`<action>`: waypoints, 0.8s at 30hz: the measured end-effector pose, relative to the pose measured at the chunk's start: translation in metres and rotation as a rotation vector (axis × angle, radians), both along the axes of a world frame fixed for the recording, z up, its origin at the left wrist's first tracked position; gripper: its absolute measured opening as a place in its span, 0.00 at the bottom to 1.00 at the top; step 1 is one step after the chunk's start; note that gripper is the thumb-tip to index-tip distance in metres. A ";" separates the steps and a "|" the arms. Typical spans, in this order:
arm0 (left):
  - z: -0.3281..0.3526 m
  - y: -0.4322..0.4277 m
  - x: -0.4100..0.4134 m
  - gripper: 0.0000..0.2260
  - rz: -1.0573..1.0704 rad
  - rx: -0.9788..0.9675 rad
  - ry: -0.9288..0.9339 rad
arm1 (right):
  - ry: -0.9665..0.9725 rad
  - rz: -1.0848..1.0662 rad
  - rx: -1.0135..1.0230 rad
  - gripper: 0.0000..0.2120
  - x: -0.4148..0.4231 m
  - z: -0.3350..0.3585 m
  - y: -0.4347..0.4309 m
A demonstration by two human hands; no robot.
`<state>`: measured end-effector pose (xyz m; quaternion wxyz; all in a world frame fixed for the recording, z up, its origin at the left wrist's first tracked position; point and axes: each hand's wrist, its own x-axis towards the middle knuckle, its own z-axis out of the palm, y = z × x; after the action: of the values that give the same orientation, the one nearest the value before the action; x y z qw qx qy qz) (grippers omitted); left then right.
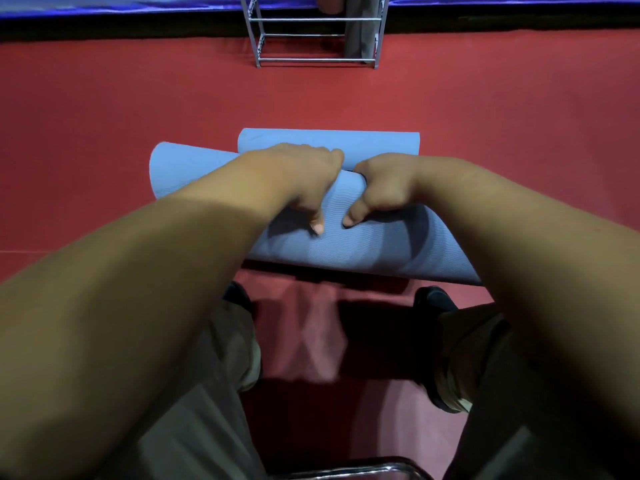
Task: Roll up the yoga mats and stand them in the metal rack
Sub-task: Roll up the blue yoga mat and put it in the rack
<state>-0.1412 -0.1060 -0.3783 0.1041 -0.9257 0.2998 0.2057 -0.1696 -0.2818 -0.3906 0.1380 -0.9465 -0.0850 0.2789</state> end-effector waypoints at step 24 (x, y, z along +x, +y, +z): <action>0.002 -0.001 0.012 0.38 0.108 -0.043 0.111 | -0.041 -0.004 -0.054 0.36 0.002 0.001 -0.008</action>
<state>-0.1294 -0.1066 -0.3766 0.0565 -0.9297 0.2592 0.2555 -0.1676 -0.2896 -0.3896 0.1112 -0.9555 -0.0783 0.2616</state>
